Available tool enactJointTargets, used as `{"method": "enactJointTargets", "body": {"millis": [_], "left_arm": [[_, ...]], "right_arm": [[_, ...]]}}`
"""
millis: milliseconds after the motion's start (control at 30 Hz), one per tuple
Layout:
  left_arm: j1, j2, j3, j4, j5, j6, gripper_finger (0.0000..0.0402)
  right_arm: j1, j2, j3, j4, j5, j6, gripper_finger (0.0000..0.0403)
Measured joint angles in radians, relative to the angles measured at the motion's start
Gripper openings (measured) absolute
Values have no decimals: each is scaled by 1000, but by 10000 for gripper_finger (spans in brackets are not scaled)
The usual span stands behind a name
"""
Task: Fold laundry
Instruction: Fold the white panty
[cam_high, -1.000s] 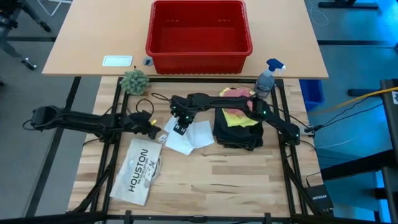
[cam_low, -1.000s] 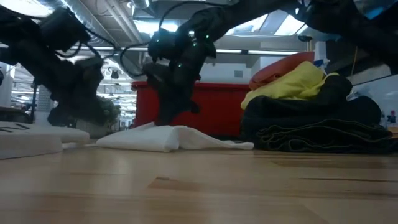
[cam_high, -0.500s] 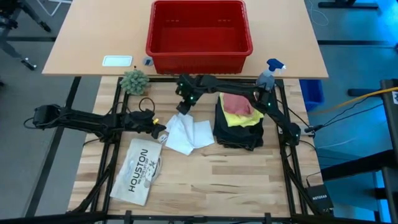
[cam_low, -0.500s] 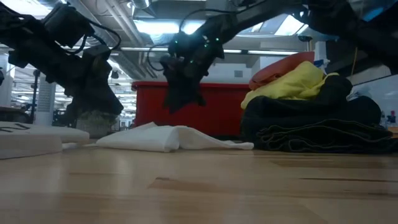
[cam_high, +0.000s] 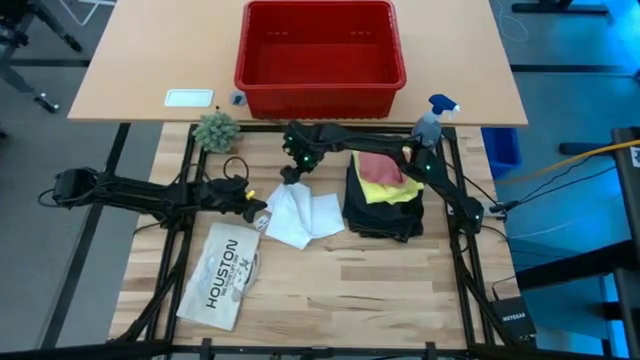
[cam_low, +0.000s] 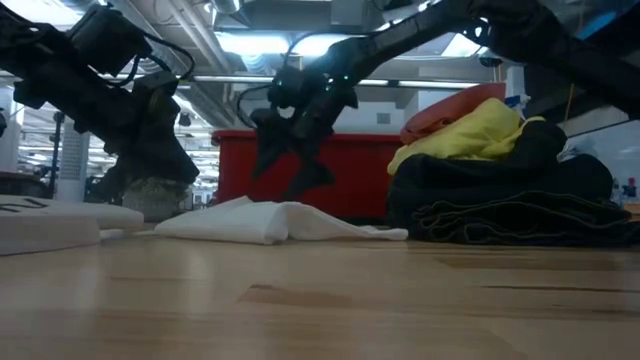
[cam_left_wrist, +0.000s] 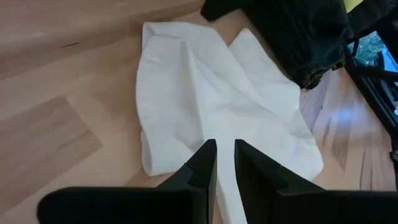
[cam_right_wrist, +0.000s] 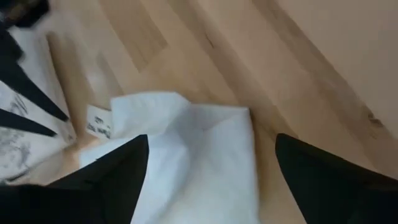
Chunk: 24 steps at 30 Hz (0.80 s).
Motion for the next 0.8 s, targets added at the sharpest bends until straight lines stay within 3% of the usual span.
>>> {"method": "enactJointTargets", "body": {"millis": [400, 500, 600, 767, 800], "left_arm": [[0, 0, 0, 7, 11, -2, 46], [0, 0, 0, 6, 11, 0, 46], [0, -2, 0, 6, 17, 7, 46], [0, -32, 0, 10, 20, 61, 46], [0, -41, 0, 10, 20, 74, 46]], "right_arm": [[49, 108, 1, 86, -178, 153, 326], [64, 118, 3, 98, -177, 169, 312], [75, 122, 5, 104, -184, 169, 248], [86, 123, 4, 100, -259, 102, 43], [87, 122, 4, 102, -280, 86, 23]]}}
